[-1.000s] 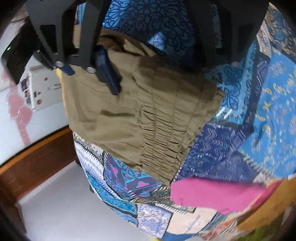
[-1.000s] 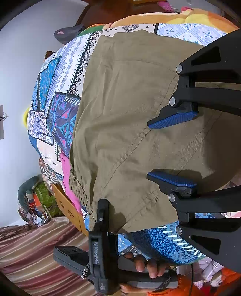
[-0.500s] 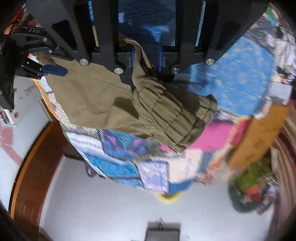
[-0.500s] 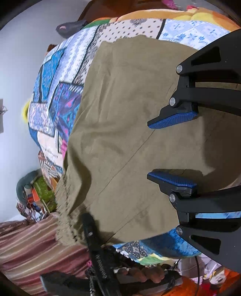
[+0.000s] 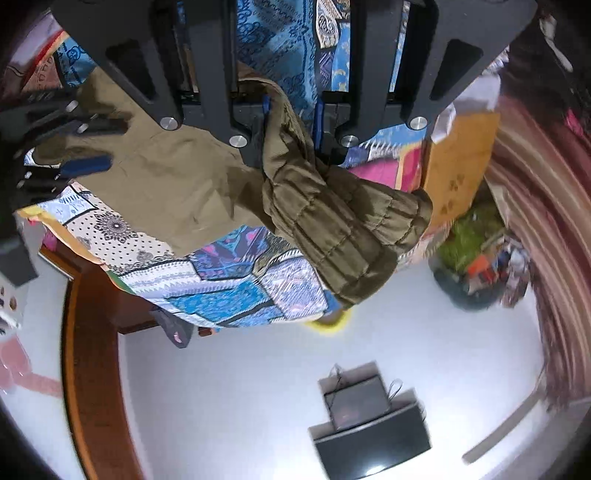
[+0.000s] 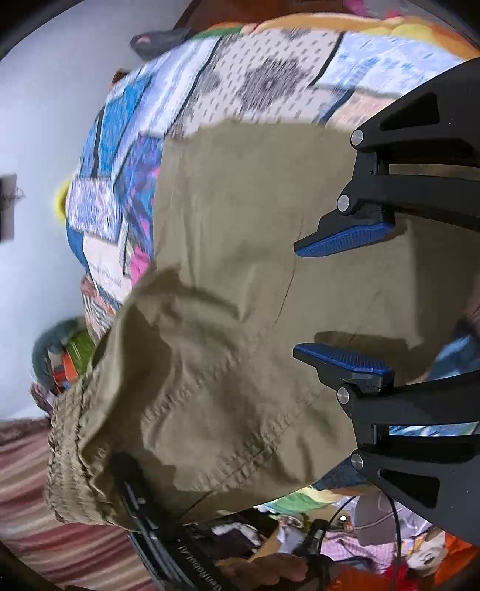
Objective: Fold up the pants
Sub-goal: 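Grasp the pant legs with the left gripper and lift them up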
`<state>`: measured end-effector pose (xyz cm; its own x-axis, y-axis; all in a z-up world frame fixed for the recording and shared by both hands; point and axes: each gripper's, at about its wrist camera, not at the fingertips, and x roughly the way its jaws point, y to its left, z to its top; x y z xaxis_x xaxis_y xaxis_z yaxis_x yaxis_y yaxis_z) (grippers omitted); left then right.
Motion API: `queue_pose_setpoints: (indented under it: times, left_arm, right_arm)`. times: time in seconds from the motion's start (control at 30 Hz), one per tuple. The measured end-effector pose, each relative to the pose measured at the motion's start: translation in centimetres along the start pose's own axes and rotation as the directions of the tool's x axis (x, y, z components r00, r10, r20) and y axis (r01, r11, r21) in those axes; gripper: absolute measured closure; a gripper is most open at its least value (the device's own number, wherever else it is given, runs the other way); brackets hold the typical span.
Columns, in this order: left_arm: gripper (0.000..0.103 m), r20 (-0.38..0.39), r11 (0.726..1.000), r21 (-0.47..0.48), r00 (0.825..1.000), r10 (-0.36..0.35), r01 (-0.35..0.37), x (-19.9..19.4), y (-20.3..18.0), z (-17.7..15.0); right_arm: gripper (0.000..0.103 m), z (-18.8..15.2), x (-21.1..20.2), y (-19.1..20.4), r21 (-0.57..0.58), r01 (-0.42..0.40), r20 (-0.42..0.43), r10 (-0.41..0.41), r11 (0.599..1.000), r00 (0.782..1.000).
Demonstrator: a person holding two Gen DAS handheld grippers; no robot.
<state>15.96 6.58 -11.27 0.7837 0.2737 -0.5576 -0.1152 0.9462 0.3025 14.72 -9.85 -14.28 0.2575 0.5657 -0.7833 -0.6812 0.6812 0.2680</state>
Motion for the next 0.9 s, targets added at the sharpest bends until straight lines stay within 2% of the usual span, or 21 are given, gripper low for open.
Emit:
queue_pose_setpoints:
  times: [0.2,0.3,0.47,0.57,0.73,0.9]
  left_arm:
    - [0.086,0.025,0.998,0.067,0.999,-0.021,0.02,-0.6,-2.7,1.0]
    - [0.086,0.027,0.995,0.097,0.999,-0.039,0.037,-0.5,-4.2,1.3]
    - [0.086,-0.009,0.983,0.127,0.991,-0.13,0.13,-0.2,-6.8,1.5]
    - [0.086,-0.047,0.97,0.128,0.978,-0.204,0.209,0.1,-8.5,1.3]
    - [0.087,-0.117,0.947,0.13,0.953,-0.28,0.294,0.9,-11.2,0.5]
    - [0.087,-0.175,0.93,0.155,0.936,-0.307,0.334,1.9,-13.5,-0.8]
  right_arm:
    - [0.058,-2.7,-2.2,-4.1,0.095,0.087,-0.022,-0.086,0.992,0.996]
    - [0.058,-4.0,-1.6,-5.3,0.135,0.084,-0.049,-0.078,0.987,0.996]
    - [0.058,-4.1,-1.3,-5.7,0.162,0.055,-0.026,-0.052,0.985,0.998]
    - [0.058,-3.9,-1.2,-5.6,0.157,0.054,-0.018,-0.052,0.986,0.998]
    - [0.058,-4.6,-1.7,-5.8,0.172,0.043,-0.012,-0.042,0.984,0.999]
    - [0.058,-4.8,-1.8,-5.8,0.178,0.04,-0.005,-0.04,0.983,0.999]
